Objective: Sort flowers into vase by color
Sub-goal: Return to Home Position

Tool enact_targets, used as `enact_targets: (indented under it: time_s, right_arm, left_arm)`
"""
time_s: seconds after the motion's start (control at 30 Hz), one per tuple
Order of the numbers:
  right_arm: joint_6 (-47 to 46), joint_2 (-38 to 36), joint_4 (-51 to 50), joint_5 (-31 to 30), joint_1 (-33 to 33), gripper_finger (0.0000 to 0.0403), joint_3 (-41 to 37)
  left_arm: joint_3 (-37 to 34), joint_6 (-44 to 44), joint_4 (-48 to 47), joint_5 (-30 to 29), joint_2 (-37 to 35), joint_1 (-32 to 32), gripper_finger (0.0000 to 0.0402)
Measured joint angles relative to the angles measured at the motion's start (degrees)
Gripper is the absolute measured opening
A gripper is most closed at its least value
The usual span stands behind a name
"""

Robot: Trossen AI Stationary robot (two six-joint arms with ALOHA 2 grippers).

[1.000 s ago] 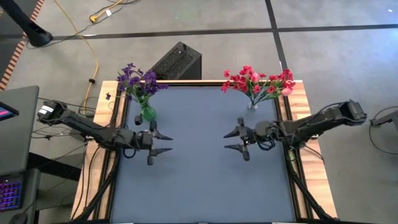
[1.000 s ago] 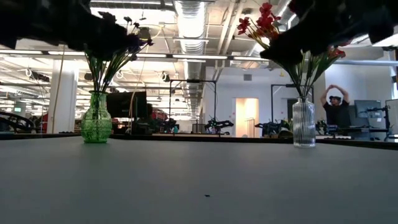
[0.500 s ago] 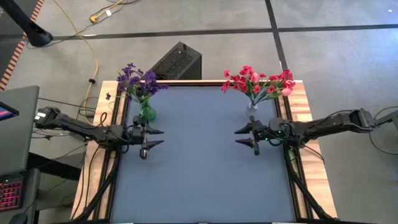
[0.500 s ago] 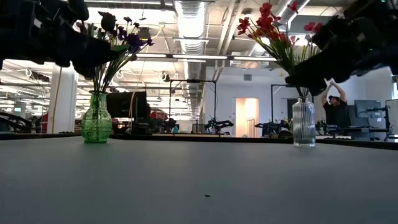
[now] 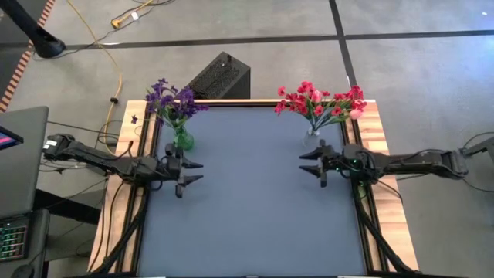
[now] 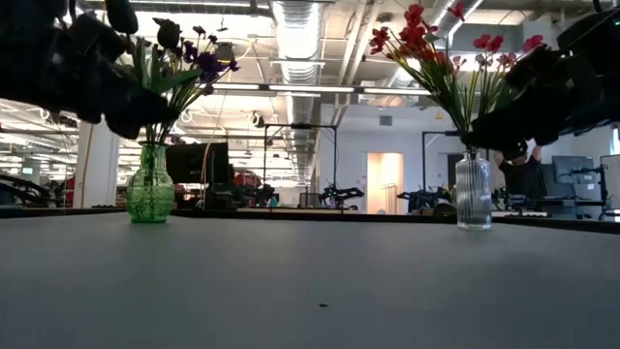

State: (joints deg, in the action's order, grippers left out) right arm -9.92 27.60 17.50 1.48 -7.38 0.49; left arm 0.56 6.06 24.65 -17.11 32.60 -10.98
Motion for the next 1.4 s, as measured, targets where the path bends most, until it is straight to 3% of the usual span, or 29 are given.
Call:
enact_targets:
  time_s: [0.33, 0.43, 0.6, 1.4]
  right_arm:
    - [4.03, -8.82, -11.72, 1.26, -2.1, 0.023, -0.04]
    - [5.94, -10.49, -13.46, -0.75, -2.1, 0.023, -0.07]
    - [5.54, -11.12, -15.1, -7.78, -2.18, 0.023, -0.09]
    - [5.4, -11.13, -15.24, -7.59, -2.03, 0.023, -0.13]
  left_arm:
    - [-0.04, 0.04, -16.22, 0.13, 0.0, -0.02, 0.0173]
    - [-0.04, 0.03, -21.26, 0.13, 0.05, -0.02, 0.0173]
    - [0.32, 0.02, -22.01, 0.16, 0.47, -0.02, 0.0173]
    - [0.59, 0.0, -22.67, -0.01, 0.48, -0.02, 0.0173]
